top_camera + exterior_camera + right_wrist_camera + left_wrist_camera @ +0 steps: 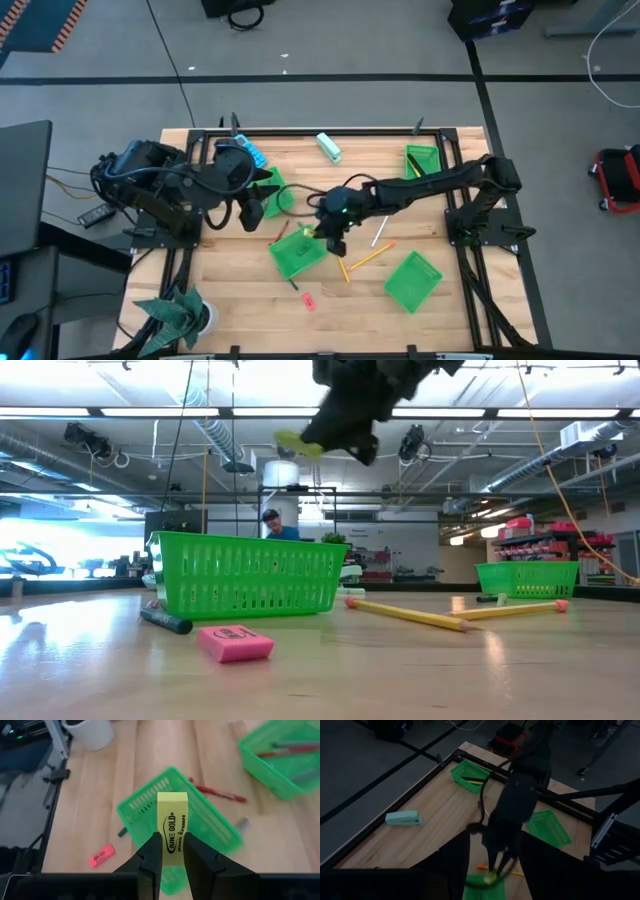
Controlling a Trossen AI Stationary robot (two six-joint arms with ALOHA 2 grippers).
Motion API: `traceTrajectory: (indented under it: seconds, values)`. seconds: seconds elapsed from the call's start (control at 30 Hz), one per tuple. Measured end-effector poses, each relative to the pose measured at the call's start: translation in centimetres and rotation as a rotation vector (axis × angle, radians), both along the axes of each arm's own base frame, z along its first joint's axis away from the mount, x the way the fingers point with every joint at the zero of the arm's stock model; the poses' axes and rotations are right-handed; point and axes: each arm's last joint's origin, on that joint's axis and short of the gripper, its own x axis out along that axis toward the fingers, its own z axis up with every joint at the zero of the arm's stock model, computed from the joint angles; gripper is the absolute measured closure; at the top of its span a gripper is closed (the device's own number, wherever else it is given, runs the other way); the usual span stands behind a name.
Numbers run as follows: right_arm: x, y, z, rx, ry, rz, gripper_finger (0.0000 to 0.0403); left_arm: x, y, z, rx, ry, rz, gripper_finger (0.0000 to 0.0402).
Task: Sort crayons/erasers/pens/pencils in bins
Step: Put the yellow eraser into the bottom left green bin
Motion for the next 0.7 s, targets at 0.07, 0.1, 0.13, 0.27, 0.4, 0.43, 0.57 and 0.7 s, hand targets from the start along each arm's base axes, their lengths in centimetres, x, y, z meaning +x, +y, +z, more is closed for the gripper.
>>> traceTrajectory:
  seconds: [0.07, 0.1, 0.13, 0.27, 0.4, 0.43, 0.57, 0.7]
  values:
    - [1.0, 0.6, -0.1, -0.02, -0.006, 0.034, 0.0326, 0.0, 0.0, 0.0, 0.0, 0.0, 0.0, 0.023]
    - [1.5, 0.9, -0.1, -0.031, -0.013, 0.05, 0.0326, 0.0, 0.0, 0.0, 0.001, 0.0, 0.001, 0.023]
    - [2.0, 1.1, -0.3, -0.042, -0.016, 0.064, 0.0326, 0.0, 0.0, 0.0, 0.001, 0.0, 0.001, 0.023]
    - [3.9, 1.5, -1.7, -0.071, 0.005, 0.104, 0.0326, 0.0, 0.0, 0.0, 0.0, -0.001, 0.003, 0.023]
    - [5.0, 1.7, -3.7, -0.079, 0.039, 0.134, 0.0326, 0.0, 0.0, 0.0, -0.004, -0.004, 0.005, 0.023]
    - [5.2, 1.6, -4.3, -0.08, 0.052, 0.139, 0.0326, 0.0, 0.0, 0.0, -0.005, -0.004, 0.005, 0.023]
    - [5.6, 1.7, -6.1, -0.076, 0.097, 0.164, 0.0326, 0.0, 0.0, 0.0, -0.01, -0.008, 0.008, 0.023]
    - [5.8, 1.8, -7.7, -0.079, 0.136, 0.191, 0.0326, 0.0, 0.0, 0.1, -0.012, -0.012, 0.008, 0.023]
